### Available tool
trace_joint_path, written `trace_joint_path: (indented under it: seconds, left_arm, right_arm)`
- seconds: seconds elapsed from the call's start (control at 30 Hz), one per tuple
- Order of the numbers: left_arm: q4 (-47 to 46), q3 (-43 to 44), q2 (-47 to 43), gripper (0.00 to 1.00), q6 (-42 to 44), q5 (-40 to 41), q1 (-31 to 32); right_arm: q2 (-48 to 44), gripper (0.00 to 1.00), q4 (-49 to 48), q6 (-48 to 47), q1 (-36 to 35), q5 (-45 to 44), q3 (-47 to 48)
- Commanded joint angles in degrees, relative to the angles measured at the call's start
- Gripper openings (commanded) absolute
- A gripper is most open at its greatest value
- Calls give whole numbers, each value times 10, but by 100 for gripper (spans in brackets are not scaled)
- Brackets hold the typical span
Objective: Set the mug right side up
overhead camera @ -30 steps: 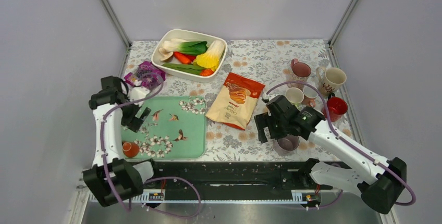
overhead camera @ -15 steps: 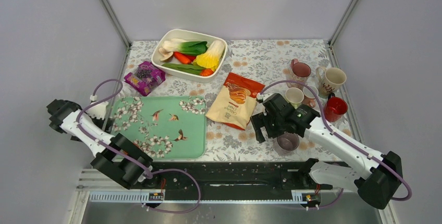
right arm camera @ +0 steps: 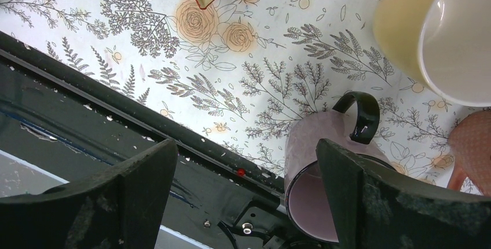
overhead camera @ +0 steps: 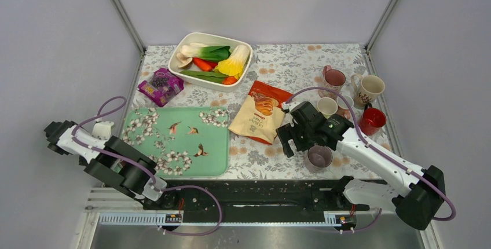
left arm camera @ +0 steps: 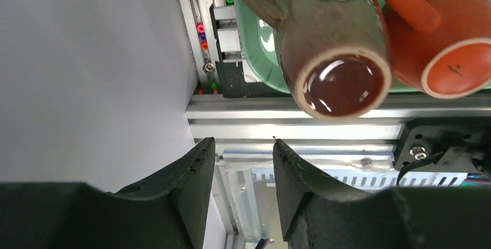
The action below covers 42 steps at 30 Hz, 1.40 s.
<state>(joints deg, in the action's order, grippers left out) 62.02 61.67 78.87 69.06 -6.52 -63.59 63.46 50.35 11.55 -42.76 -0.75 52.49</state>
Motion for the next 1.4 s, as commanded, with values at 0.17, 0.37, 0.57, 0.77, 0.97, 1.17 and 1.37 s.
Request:
trace_joint_path:
  seconds: [0.17,0.37,0.57,0.77,0.97,1.17,1.37]
  left_arm:
    - [-75,-17,53,41,1,-39,40]
    - [-94,-34,64,41,-17,-59,99]
    - [-112,-39,68,41,-57,-72,183]
    - [-132,-41,84,41,-114,-79,307]
    - [-107,-19,101,42,-170,-81,403]
    - [-33,55,114,57,-268,-8,397]
    - [-37,16,111,69,-263,77,344]
  right_arm:
    - [-14,99,-22,-12,-1,5,14]
    - [-28,100,-21,-12,0,1,4]
    - [-30,99,-21,-14,-1,-1,6]
    - [-31,99,-21,-19,-1,-6,2]
    - [-43,99,-20,-25,0,-12,-3]
    - [-36,99,-16,-26,-1,-22,1]
    - [-40,99,-17,-21,-1,-27,0]
